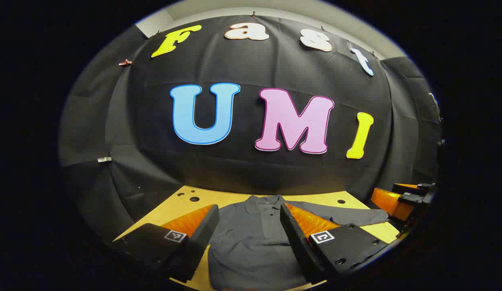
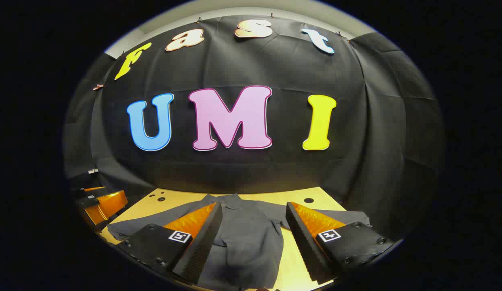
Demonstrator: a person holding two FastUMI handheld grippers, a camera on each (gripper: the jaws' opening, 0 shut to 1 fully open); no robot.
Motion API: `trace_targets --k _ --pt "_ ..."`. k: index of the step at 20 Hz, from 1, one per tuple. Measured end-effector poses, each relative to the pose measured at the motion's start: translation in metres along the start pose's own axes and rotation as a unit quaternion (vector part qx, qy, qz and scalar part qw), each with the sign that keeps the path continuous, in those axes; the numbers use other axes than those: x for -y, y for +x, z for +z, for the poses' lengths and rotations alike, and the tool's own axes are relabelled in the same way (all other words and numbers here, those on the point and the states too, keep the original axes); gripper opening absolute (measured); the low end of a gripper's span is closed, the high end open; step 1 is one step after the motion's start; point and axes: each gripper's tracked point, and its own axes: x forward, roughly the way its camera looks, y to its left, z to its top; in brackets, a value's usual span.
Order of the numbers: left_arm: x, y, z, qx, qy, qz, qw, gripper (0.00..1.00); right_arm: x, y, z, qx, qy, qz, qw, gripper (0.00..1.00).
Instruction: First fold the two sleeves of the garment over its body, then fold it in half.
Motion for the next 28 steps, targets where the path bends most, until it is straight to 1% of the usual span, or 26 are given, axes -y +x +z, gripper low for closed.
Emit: trace_targets --k 5,7,10,13,16,17,18,22,25,28 --pt "-0.007 0.012 0.016 0.027 0.035 0.005 0.999 0.96 -0.009 0.01 0.009 0.012 -0.012 0.021 1.0 0.98" --pt "-0.005 0.016 0.02 0.032 0.035 0.003 0.999 0.96 -0.009 0.014 0.006 0.011 -0.008 0.027 1.0 0.98" --pt "-0.009 0.02 0.017 0.029 0.032 0.015 0.999 0.96 -0.012 0.018 0.01 0.016 0.002 0.039 0.999 0.97" --pt "-0.008 0.019 0.013 0.021 0.025 0.015 0.999 0.95 -0.008 0.022 0.012 0.023 -0.005 0.04 0.999 0.98" --pt "-0.012 0.021 0.011 0.017 0.024 0.022 0.999 0.96 -0.005 0.026 0.008 0.015 -0.011 0.043 0.999 0.98" --pt "-0.014 0.022 0.01 0.016 0.025 0.027 0.999 0.92 -0.005 0.028 0.006 0.011 -0.013 0.045 0.999 0.98" --pt "-0.017 0.023 0.01 0.015 0.026 0.034 0.999 0.96 -0.004 0.03 0.004 0.009 -0.017 0.046 0.999 0.98" --pt "-0.025 0.024 0.007 0.009 0.024 0.042 0.999 0.95 0.004 0.037 0.003 0.006 -0.023 0.038 0.999 0.98" --pt "-0.031 0.029 0.001 0.001 0.018 0.051 0.999 0.96 0.01 0.042 -0.008 -0.013 -0.005 0.034 0.999 0.97" --pt "-0.035 0.035 -0.001 -0.004 0.016 0.06 0.998 0.96 0.034 0.049 -0.019 -0.027 0.005 0.002 1.0 0.98"
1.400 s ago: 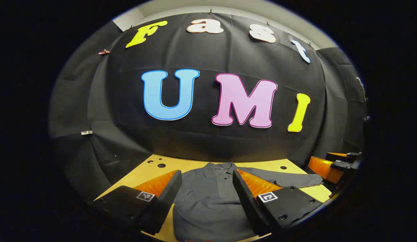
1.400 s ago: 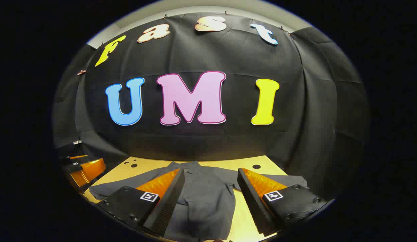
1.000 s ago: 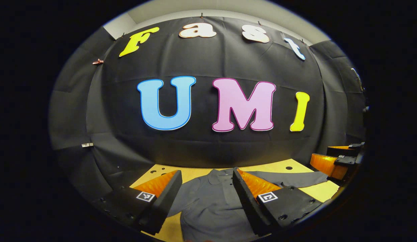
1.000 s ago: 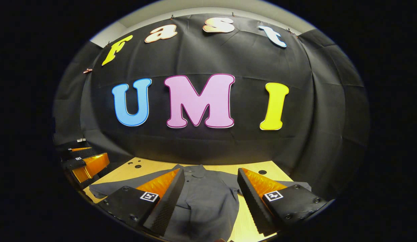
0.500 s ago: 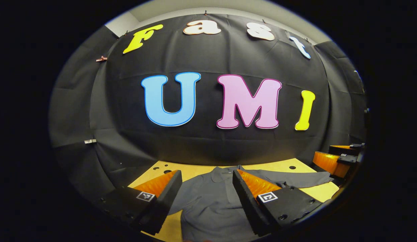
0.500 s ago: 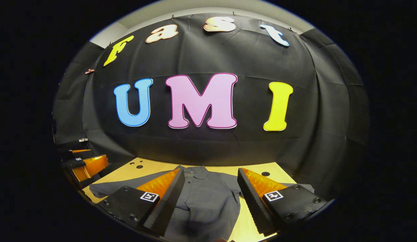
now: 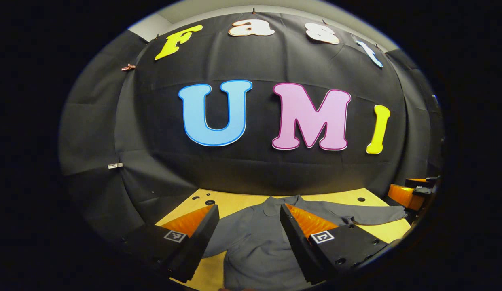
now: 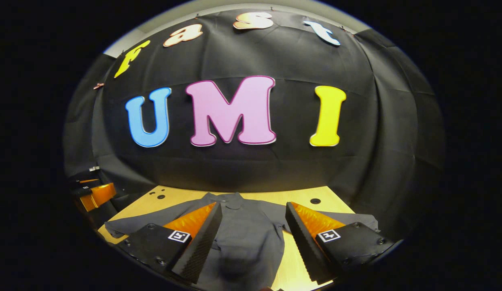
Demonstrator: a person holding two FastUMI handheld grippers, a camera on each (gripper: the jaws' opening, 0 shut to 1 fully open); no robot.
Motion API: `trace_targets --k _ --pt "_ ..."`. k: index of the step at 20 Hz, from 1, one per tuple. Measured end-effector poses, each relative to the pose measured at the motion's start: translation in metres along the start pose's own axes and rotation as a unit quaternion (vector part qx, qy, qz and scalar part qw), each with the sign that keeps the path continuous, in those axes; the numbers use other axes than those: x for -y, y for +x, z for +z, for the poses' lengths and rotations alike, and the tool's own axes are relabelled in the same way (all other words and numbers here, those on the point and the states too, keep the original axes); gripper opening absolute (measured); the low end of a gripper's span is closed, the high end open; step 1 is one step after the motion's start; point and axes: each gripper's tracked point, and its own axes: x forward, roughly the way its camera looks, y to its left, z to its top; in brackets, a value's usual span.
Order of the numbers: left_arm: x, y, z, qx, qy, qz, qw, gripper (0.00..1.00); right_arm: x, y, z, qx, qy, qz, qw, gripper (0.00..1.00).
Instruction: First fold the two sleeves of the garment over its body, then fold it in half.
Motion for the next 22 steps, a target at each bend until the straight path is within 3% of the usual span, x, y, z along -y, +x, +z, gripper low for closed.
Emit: trace_targets --k 6,10,16,22 --pt "-0.004 0.012 -0.017 -0.023 -0.013 0.01 1.0 0.96 0.061 0.019 -0.021 -0.038 0.033 -0.052 0.997 0.97" --pt "-0.013 0.021 -0.034 -0.055 -0.012 0.026 0.998 0.96 0.121 0.031 -0.039 -0.063 0.039 -0.119 0.99 0.97" --pt "-0.023 0.027 -0.031 -0.061 0.016 0.047 0.997 0.96 0.206 0.046 -0.078 -0.104 0.078 -0.202 0.971 0.97" --pt "-0.013 0.028 -0.041 -0.084 0.007 0.052 0.995 0.96 0.276 0.051 -0.127 -0.149 0.125 -0.269 0.943 0.99"
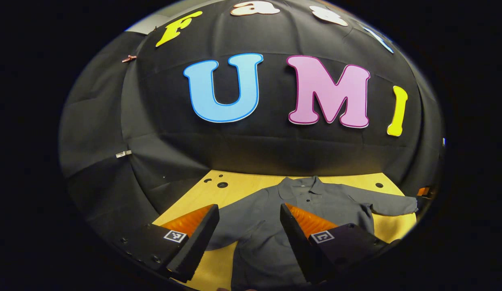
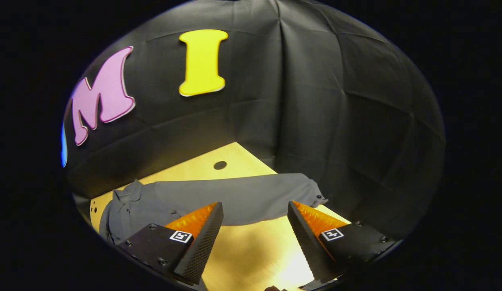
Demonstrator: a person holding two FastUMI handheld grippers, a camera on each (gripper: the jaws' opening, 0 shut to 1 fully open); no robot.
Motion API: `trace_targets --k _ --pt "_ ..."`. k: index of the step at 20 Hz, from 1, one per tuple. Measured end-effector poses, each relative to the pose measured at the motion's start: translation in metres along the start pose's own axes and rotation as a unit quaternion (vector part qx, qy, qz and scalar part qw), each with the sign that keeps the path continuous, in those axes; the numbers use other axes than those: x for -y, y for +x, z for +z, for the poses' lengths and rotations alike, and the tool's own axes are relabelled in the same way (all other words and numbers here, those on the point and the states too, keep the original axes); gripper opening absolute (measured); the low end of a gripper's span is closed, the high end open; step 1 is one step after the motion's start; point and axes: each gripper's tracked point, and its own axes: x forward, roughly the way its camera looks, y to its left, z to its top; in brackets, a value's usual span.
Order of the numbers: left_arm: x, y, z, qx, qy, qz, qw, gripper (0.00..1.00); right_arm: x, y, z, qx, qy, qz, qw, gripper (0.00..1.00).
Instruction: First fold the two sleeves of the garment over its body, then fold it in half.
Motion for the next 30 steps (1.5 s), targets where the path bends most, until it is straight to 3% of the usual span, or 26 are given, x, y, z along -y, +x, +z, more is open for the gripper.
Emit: trace_targets --k 7,8,9,14,21,24,26,27,28,29,30 --pt "0.014 -0.001 -0.008 -0.017 0.009 0.008 1.0 0.96 0.055 0.062 -0.025 -0.067 0.015 -0.049 0.996 0.99" --pt "0.016 0.0 -0.011 -0.021 0.009 0.01 1.0 1.0 0.061 0.07 -0.03 -0.078 0.02 -0.055 0.995 0.99" --pt "0.017 -0.001 -0.014 -0.024 0.01 0.012 1.0 0.96 0.064 0.079 -0.036 -0.088 0.027 -0.06 0.994 0.99" --pt "0.025 0.0 -0.024 -0.038 0.024 0.02 0.999 0.96 0.078 0.113 -0.054 -0.131 0.063 -0.07 0.987 0.99" --pt "0.039 0.0 -0.03 -0.048 0.045 0.017 0.998 0.98 0.099 0.138 -0.058 -0.145 0.086 -0.095 0.981 0.98" --pt "0.047 0.001 -0.029 -0.047 0.049 0.012 0.998 0.98 0.094 0.147 -0.071 -0.164 0.063 -0.093 0.98 0.98" --pt "0.051 0.003 -0.029 -0.047 0.049 0.01 0.998 0.98 0.089 0.146 -0.075 -0.165 0.013 -0.091 0.982 0.98" --pt "0.053 0.004 -0.031 -0.048 0.048 0.009 0.998 0.98 0.087 0.144 -0.068 -0.151 0.005 -0.086 0.985 0.95" --pt "0.055 0.004 -0.031 -0.05 0.048 0.009 0.998 0.98 0.084 0.145 -0.073 -0.158 0.006 -0.077 0.984 0.82" --pt "0.055 0.004 -0.032 -0.051 0.049 0.011 0.997 0.98 0.085 0.147 -0.07 -0.152 0.002 -0.081 0.985 0.78" --pt "0.056 0.005 -0.032 -0.05 0.05 0.011 0.997 0.98 0.08 0.149 -0.069 -0.154 0.005 -0.071 0.986 0.64"
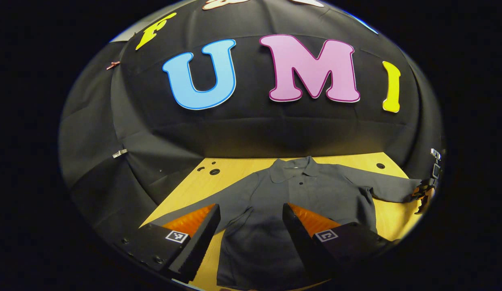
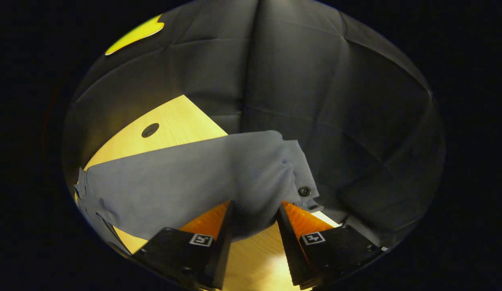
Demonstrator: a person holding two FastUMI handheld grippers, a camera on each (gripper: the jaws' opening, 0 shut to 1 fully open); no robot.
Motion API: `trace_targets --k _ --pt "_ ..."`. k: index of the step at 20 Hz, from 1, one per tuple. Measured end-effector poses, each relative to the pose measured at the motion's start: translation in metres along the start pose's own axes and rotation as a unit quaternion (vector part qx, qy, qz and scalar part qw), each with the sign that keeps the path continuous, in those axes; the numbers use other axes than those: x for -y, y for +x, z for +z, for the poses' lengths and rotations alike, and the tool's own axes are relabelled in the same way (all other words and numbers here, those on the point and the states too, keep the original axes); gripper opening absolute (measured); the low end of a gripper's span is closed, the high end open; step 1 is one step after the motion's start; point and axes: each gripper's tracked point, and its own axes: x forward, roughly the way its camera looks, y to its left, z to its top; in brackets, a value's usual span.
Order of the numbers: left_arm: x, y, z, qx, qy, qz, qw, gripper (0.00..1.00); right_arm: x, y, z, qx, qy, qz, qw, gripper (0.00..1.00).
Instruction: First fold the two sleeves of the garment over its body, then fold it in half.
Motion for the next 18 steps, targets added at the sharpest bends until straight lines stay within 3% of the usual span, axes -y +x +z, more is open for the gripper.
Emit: trace_targets --k 2,5,10,15,18 --pt "0.003 -0.001 0.001 0.002 0.001 -0.004 1.0 0.98 -0.001 -0.004 0.0 0.005 -0.003 0.005 1.0 0.27" --pt "0.003 -0.004 -0.001 0.003 0.0 -0.006 1.0 0.98 -0.002 -0.002 0.0 0.005 -0.018 0.016 1.0 0.07" --pt "-0.006 -0.01 -0.011 -0.009 -0.009 -0.003 1.0 0.98 -0.007 -0.009 0.01 0.011 -0.013 0.018 1.0 0.05" --pt "-0.017 -0.016 -0.016 -0.012 -0.024 0.0 1.0 0.98 -0.019 -0.032 0.038 0.056 -0.077 0.033 0.995 0.05" --pt "-0.023 -0.02 -0.019 0.0 -0.007 -0.004 1.0 0.98 -0.034 -0.052 0.055 0.081 -0.092 0.053 0.991 0.05"
